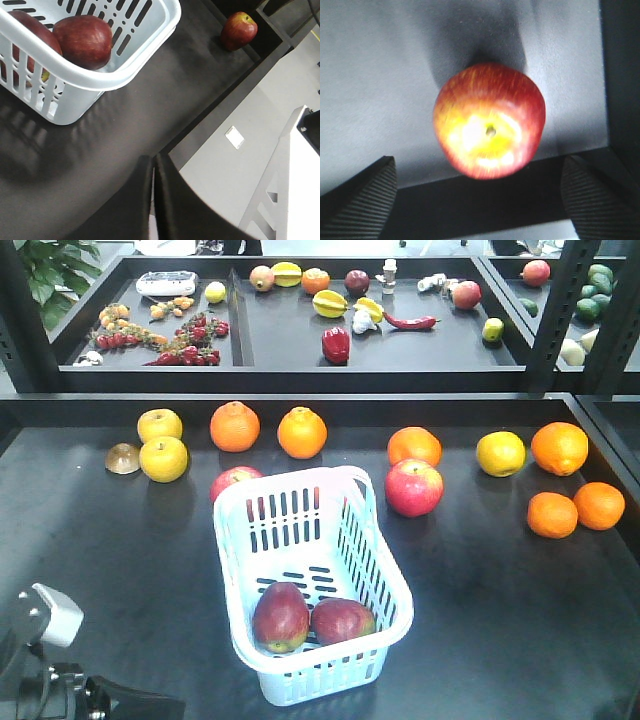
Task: Pick three apples into basket with both arms
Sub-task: 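Move the right gripper over the red apple at the table's far corner, then lower the right gripper, close it on the red apple and lift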
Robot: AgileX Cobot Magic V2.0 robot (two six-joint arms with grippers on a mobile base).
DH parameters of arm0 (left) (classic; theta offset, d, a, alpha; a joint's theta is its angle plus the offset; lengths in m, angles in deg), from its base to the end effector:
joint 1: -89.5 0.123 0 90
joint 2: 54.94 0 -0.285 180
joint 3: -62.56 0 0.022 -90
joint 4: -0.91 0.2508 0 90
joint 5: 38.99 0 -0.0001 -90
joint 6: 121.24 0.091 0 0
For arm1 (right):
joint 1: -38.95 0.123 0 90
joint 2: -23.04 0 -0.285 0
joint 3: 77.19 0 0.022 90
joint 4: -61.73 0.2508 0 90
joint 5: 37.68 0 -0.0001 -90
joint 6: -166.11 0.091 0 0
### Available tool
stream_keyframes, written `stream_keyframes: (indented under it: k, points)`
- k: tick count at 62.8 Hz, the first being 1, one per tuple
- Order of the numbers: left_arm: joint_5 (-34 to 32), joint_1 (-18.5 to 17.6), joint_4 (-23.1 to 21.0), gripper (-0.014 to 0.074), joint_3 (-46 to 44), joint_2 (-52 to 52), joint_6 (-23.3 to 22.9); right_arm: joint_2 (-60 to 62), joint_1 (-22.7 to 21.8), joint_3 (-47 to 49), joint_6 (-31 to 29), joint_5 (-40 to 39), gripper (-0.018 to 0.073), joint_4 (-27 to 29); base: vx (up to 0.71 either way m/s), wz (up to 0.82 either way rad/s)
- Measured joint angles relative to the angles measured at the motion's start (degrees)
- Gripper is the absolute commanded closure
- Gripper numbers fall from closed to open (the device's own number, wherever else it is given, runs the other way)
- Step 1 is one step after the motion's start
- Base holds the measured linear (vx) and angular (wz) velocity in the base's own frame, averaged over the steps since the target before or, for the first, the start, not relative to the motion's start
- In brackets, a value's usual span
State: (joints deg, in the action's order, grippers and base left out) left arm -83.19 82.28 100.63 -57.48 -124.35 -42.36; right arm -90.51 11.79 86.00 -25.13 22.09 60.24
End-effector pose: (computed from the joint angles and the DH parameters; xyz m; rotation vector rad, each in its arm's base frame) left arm 0.1423 -0.0810 0.1980 0.5335 2.2569 -0.9489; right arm 0.2688 -0.1402 0.1491 -0.3887 -2.9415 -0.0566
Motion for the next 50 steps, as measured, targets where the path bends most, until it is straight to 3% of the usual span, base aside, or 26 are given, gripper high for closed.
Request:
stream_keyframes:
  k: [36, 50]
  points:
    - [0.0, 0.0, 0.0, 0.0602, 0.0, 0.0, 0.0, -6.5, -0.1, 0.0, 0.4, -1.1, -0.0024, -0.3, 0.0, 0.0]
    - [0.0, 0.0, 0.0, 0.0602, 0.0, 0.0, 0.0, -6.8, -0.1, 0.1, 0.5, -1.0, 0.0133, -0.7, 0.0, 0.0]
